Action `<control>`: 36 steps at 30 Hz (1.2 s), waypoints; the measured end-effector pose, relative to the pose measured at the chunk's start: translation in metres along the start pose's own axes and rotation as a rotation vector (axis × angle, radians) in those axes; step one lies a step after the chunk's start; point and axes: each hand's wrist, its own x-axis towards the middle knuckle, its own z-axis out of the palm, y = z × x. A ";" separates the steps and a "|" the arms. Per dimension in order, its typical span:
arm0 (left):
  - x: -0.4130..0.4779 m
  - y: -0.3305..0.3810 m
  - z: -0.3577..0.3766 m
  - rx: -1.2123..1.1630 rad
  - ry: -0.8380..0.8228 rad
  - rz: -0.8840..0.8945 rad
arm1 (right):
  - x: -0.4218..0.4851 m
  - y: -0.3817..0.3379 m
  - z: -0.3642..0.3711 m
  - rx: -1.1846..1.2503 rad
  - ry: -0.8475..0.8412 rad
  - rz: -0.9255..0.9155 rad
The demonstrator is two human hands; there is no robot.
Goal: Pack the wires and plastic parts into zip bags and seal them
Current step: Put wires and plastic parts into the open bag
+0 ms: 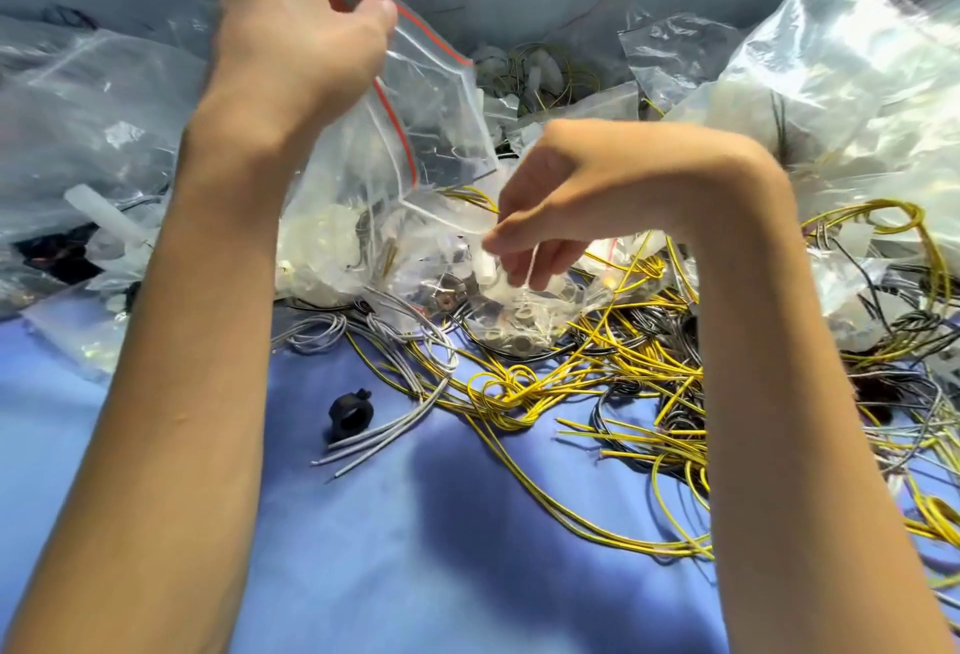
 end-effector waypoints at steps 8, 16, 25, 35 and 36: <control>0.008 -0.013 -0.011 -0.053 0.113 -0.083 | 0.027 -0.037 0.053 -0.115 -0.281 -0.086; 0.012 -0.025 -0.023 -0.056 0.164 -0.101 | 0.042 -0.055 0.099 -0.587 -0.383 -0.171; 0.017 -0.035 -0.023 -0.068 0.174 -0.136 | 0.055 -0.050 0.110 -0.591 -0.277 -0.187; 0.015 -0.037 -0.024 -0.086 0.166 -0.155 | 0.029 -0.025 0.042 -0.170 0.005 -0.181; 0.014 -0.036 -0.024 -0.093 0.162 -0.159 | 0.026 -0.023 0.036 -0.102 0.026 -0.191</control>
